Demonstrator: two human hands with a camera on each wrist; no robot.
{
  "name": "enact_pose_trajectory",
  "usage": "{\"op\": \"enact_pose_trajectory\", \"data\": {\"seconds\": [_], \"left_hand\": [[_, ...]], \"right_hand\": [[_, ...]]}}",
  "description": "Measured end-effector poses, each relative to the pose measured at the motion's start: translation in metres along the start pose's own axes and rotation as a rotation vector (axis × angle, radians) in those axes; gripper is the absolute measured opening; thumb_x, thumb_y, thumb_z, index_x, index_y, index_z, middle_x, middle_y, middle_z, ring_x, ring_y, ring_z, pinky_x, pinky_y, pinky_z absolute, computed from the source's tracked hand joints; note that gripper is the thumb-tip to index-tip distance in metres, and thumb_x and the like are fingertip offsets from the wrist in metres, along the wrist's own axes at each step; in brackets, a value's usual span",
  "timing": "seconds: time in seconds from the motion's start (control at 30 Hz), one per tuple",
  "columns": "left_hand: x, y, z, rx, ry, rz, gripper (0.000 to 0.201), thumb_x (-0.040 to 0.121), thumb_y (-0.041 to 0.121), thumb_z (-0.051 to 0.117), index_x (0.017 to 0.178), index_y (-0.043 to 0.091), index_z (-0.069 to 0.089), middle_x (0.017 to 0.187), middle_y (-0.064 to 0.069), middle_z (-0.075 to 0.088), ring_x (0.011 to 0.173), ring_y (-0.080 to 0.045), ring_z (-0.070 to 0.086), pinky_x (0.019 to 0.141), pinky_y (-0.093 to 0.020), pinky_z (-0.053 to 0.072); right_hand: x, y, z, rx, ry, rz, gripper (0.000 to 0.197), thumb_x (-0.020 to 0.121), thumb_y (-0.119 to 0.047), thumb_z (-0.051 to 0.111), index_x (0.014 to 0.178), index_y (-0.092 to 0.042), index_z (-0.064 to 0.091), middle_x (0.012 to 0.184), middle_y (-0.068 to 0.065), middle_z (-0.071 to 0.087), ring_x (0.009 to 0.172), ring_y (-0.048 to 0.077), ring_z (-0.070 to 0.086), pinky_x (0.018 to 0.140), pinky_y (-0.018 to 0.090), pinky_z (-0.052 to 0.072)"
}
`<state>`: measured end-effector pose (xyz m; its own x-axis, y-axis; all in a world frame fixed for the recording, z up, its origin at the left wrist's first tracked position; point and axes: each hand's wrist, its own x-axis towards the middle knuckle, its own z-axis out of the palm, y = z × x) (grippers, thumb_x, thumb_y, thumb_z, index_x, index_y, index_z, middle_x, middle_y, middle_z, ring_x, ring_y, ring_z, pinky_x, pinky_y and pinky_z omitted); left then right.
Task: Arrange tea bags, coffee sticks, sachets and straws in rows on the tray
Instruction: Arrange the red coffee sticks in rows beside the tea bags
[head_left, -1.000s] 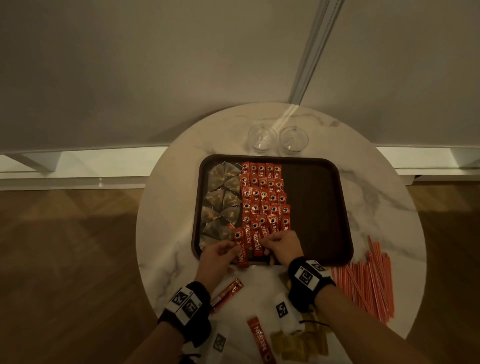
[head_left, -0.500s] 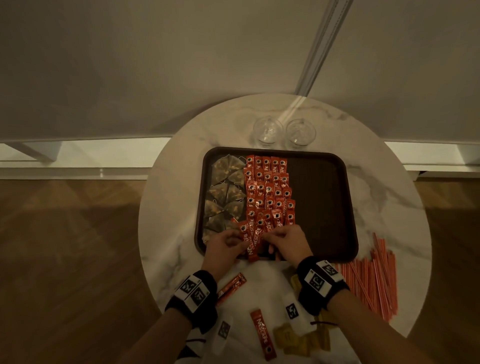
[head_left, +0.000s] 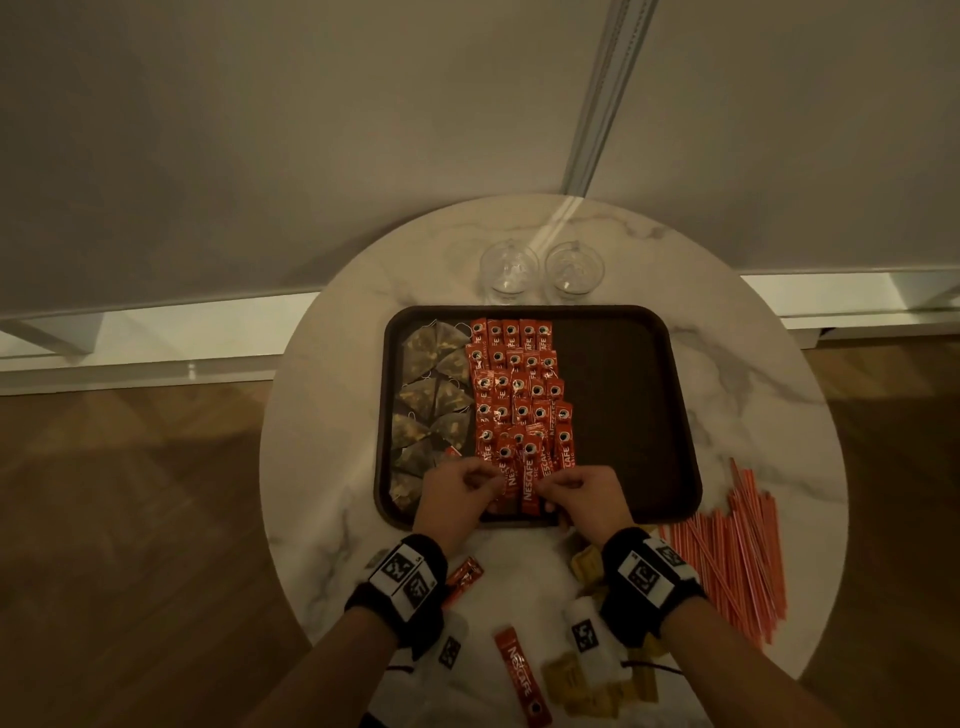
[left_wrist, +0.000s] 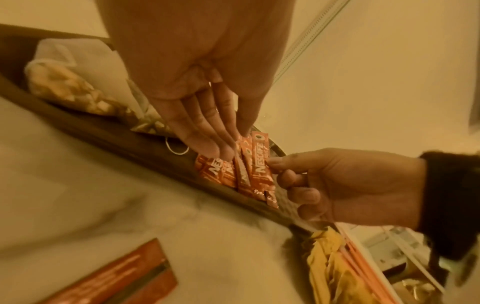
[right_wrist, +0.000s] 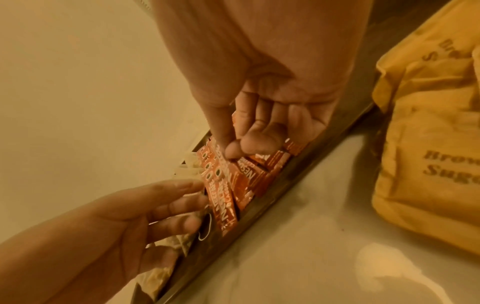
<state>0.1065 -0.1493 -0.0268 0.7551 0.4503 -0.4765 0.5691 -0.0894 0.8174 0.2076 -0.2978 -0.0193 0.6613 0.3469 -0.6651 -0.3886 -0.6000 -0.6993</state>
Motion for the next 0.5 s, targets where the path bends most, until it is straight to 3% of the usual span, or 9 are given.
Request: {"op": "enact_pose_trajectory", "data": {"seconds": [0.13, 0.3, 0.5], "left_hand": [[0.0, -0.009, -0.001, 0.077, -0.018, -0.02, 0.009, 0.092, 0.017, 0.064, 0.099, 0.014, 0.069, 0.089, 0.0, 0.07, 0.066, -0.006, 0.066, 0.061, -0.015, 0.053], [-0.003, -0.015, 0.003, 0.069, -0.031, -0.077, 0.009, 0.093, 0.017, 0.063, 0.098, 0.013, 0.069, 0.086, 0.001, 0.07, 0.069, -0.006, 0.064, 0.059, -0.015, 0.048], [-0.012, -0.019, 0.006, 0.03, -0.031, -0.054, 0.007, 0.092, 0.016, 0.064, 0.093, 0.014, 0.071, 0.078, 0.0, 0.071, 0.061, -0.005, 0.064, 0.057, -0.013, 0.049]], "right_hand": [[0.01, 0.0, 0.004, -0.177, 0.037, 0.015, 0.008, 0.088, -0.013, 0.07, 0.08, -0.013, 0.072, 0.071, 0.006, 0.068, 0.047, 0.008, 0.055, 0.046, 0.019, 0.046], [0.017, -0.001, 0.014, -0.234, 0.006, 0.053, 0.008, 0.087, -0.017, 0.071, 0.081, -0.012, 0.073, 0.069, 0.005, 0.069, 0.046, 0.011, 0.056, 0.046, 0.022, 0.049], [0.02, -0.003, 0.017, -0.341, 0.024, 0.035, 0.015, 0.085, -0.022, 0.074, 0.071, -0.018, 0.072, 0.067, 0.003, 0.071, 0.052, 0.011, 0.061, 0.058, 0.031, 0.059]]}}
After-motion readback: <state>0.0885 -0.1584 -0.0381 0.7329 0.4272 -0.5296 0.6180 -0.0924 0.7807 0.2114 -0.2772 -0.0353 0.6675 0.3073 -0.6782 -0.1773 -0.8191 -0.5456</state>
